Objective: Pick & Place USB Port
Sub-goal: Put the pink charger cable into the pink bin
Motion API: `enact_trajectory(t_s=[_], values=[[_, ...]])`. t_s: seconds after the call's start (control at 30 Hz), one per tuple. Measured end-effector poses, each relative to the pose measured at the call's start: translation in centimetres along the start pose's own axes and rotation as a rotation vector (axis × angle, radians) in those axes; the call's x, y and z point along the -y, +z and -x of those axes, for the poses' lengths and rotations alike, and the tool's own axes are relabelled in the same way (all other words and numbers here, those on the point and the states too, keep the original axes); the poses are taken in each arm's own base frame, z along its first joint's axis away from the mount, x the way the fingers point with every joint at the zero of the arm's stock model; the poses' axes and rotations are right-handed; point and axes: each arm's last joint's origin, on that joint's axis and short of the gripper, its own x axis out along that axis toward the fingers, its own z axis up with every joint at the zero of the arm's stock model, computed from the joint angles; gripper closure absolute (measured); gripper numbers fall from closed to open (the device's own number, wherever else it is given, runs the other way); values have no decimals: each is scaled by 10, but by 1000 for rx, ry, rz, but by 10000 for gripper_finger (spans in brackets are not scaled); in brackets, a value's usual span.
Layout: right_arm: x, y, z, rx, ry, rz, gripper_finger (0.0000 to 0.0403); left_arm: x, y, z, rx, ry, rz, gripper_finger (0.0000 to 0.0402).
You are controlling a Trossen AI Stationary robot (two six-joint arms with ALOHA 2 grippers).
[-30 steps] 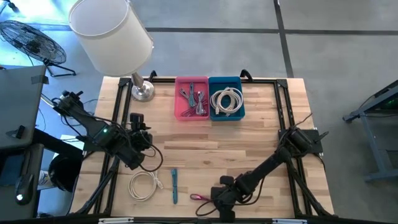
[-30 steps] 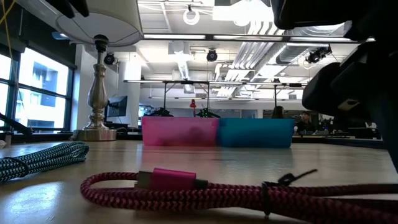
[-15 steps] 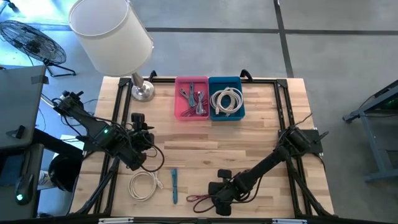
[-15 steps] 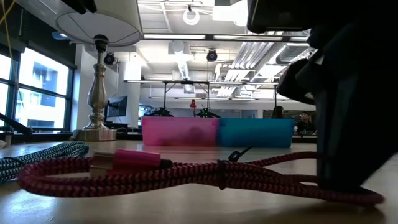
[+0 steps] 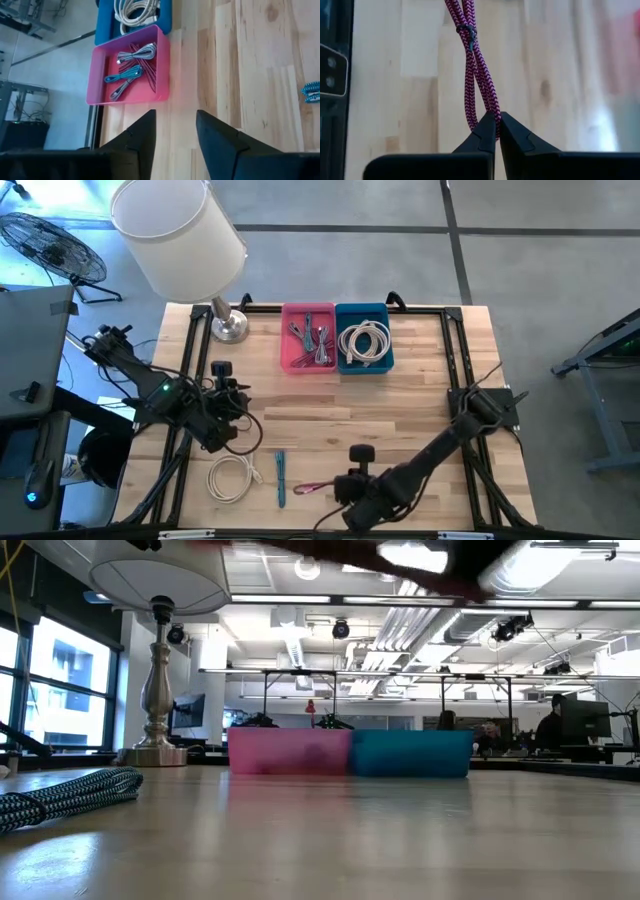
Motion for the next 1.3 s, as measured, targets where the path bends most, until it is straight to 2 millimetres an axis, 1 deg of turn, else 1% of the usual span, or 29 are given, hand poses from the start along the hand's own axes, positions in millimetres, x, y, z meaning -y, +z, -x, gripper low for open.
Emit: enact_trajectory(t_s=[0.17,0.27,0.33,0.5,0.67,0.73,0.8,0.87,0.93,1.0,1.1,1.17,1.3], values=[[-2,11,20,99,-53,58,402,0,-1,1,-6,-19,5,220],[0,16,26,153,-112,97,402,0,0,1,-3,-23,3,190],[2,19,28,191,-165,129,402,2,3,0,23,-33,-3,176],[7,26,34,285,-349,213,402,9,20,2,156,-114,-57,168],[9,32,49,381,-544,284,403,19,38,1,335,-227,-158,167],[5,32,58,428,-628,307,403,19,42,-3,369,-269,-185,167],[1,30,69,473,-714,330,403,17,43,-9,377,-274,-199,167],[-5,26,77,522,-798,331,403,16,41,-18,355,-257,-205,167],[-9,23,83,557,-867,334,403,16,42,-29,369,-253,-202,167],[-12,20,86,567,-878,345,403,16,45,-39,429,-257,-196,167],[-12,19,87,566,-879,350,403,16,53,-52,586,-305,-219,167],[-12,19,86,563,-882,356,403,13,58,-59,701,-340,-189,167],[-12,18,87,562,-883,362,403,8,57,-74,765,-333,-107,167]])
